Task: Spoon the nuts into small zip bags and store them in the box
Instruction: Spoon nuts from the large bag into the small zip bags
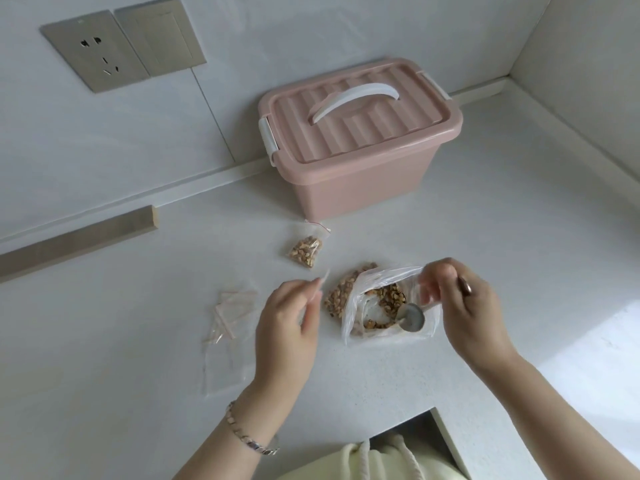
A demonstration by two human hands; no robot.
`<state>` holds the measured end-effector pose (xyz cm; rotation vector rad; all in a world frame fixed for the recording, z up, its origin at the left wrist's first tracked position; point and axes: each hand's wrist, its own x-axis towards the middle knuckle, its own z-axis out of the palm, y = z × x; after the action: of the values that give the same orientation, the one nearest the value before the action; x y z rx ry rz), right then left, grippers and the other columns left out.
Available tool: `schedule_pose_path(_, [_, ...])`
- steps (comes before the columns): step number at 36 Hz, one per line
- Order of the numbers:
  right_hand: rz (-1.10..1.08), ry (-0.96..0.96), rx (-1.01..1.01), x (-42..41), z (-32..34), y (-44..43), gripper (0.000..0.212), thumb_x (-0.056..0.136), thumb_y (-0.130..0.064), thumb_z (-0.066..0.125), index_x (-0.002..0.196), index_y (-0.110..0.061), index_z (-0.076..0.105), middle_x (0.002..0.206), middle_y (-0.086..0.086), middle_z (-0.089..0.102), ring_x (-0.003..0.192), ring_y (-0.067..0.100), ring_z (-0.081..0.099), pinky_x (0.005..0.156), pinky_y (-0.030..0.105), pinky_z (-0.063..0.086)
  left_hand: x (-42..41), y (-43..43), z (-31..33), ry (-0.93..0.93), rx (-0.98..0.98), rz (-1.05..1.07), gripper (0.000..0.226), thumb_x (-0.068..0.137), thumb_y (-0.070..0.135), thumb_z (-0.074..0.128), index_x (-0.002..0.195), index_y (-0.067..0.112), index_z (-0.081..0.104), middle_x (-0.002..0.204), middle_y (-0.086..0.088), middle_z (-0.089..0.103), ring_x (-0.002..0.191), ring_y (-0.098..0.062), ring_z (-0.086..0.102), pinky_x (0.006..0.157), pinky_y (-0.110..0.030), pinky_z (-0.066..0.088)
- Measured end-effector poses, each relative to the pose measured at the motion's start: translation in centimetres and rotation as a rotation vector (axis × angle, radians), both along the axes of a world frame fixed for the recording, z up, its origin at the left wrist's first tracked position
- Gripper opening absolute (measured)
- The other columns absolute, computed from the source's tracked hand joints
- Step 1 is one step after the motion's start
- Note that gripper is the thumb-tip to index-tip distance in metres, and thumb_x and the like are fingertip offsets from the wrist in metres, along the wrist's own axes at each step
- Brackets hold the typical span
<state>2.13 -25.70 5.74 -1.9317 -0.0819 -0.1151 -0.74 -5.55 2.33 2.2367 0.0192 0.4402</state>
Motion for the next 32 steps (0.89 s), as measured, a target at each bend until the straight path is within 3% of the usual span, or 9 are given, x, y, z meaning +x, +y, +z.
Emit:
schedule_pose_path(3, [0.043, 0.067, 0.061, 0.9, 1.3, 1.2, 0.041, 0.092, -0.053, 0.034, 0.075, -0.025, 0.060, 0.052, -0.010, 0.044, 0.050, 0.003, 0.041, 0.052, 0.011, 0.033, 0.8, -1.9, 1.5, -0.151, -0.009, -0.045, 0.027, 0.088, 0.020, 0.049, 0.107, 0.015, 0.067, 0.084, 0.001, 0.054, 0.075, -0.009, 0.054, 0.071, -0.010, 0.042])
schedule_pose_path(6, [0.083, 0.200, 0.120, 1.4, 2.7, 2.4, 0.036, 0.088, -0.040, 0.040, 0.076, -0.018, 0.065, 0.040, -0.017, 0.044, 0.042, 0.000, 0.045, 0.049, 0.009, 0.032, 1.3, -3.0, 1.9, -0.223, 0.049, -0.083, 0.026, 0.088, 0.018, 0.050, 0.113, 0.024, 0.059, 0.086, 0.001, 0.049, 0.069, -0.017, 0.053, 0.065, -0.028, 0.049])
schedule_pose_path(8, [0.112, 0.267, 0.134, 1.3, 3.2, 2.8, 0.036, 0.079, -0.051, 0.046, 0.066, -0.023, 0.066, 0.040, -0.011, 0.033, 0.039, 0.006, 0.030, 0.043, 0.021, 0.027, 1.6, -3.6, 2.1, -0.241, 0.091, -0.098, 0.026, 0.089, 0.018, 0.050, 0.113, 0.023, 0.059, 0.090, 0.004, 0.045, 0.069, -0.018, 0.051, 0.062, -0.032, 0.050])
schedule_pose_path(11, [0.126, 0.327, 0.114, 1.1, 3.5, 3.0, 0.052, 0.074, -0.056, 0.056, 0.069, -0.004, 0.063, 0.057, 0.009, 0.029, 0.049, 0.022, 0.025, 0.043, 0.035, 0.023, 1.7, -4.2, 2.4, -0.263, 0.138, -0.141, 0.023, 0.093, 0.022, 0.048, 0.114, 0.021, 0.058, 0.092, 0.006, 0.043, 0.077, -0.015, 0.051, 0.064, -0.026, 0.049])
schedule_pose_path(14, [0.084, 0.343, 0.206, 0.9, 3.4, 2.8, 0.047, 0.080, -0.039, 0.062, 0.072, 0.007, 0.060, 0.055, 0.005, 0.028, 0.050, 0.015, 0.024, 0.045, 0.021, 0.022, 1.7, -4.3, 2.5, -0.269, 0.197, -0.171, 0.023, 0.091, 0.016, 0.050, 0.113, 0.016, 0.058, 0.095, 0.001, 0.052, 0.084, -0.016, 0.053, 0.071, -0.025, 0.048])
schedule_pose_path(17, [0.036, 0.342, 0.236, 0.7, 3.1, 2.3, 0.037, 0.086, -0.025, 0.061, 0.074, 0.010, 0.060, 0.053, 0.002, 0.031, 0.051, 0.014, 0.025, 0.046, 0.019, 0.023, 1.4, -4.3, 2.2, -0.222, 0.212, -0.183, 0.028, 0.092, 0.017, 0.047, 0.118, 0.014, 0.057, 0.097, -0.005, 0.060, 0.089, -0.018, 0.057, 0.078, -0.028, 0.048])
schedule_pose_path(23, [-0.038, 0.313, 0.196, 0.4, 3.5, 2.1, 0.021, 0.083, -0.021, 0.066, 0.069, -0.006, 0.070, 0.047, -0.010, 0.052, 0.044, 0.005, 0.036, 0.045, 0.012, 0.030, 0.6, -4.6, 3.2, -0.119, 0.051, -0.262, 0.042, 0.083, 0.021, 0.054, 0.124, 0.016, 0.050, 0.116, 0.004, 0.048, 0.107, -0.014, 0.051, 0.094, -0.028, 0.043])
schedule_pose_path(27, [-0.025, 0.283, 0.187, 0.0, 4.1, 2.1, 0.016, 0.081, -0.018, 0.068, 0.069, -0.008, 0.071, 0.038, -0.015, 0.042, 0.037, 0.005, 0.027, 0.041, 0.010, 0.022, 0.5, -5.0, 4.6, -0.164, -0.027, -0.259, 0.036, 0.080, 0.019, 0.060, 0.114, 0.006, 0.062, 0.110, -0.002, 0.059, 0.103, -0.015, 0.057, 0.091, -0.025, 0.046])
schedule_pose_path(32, [-0.050, 0.281, 0.192, -0.3, 4.7, 2.2, 0.012, 0.079, -0.017, 0.069, 0.067, -0.017, 0.070, 0.039, -0.018, 0.052, 0.040, -0.002, 0.047, 0.046, 0.006, 0.033, 0.8, -5.3, 5.2, -0.134, -0.073, -0.201, 0.028, 0.079, 0.023, 0.064, 0.102, 0.008, 0.067, 0.097, 0.001, 0.064, 0.089, -0.009, 0.060, 0.079, -0.022, 0.051])
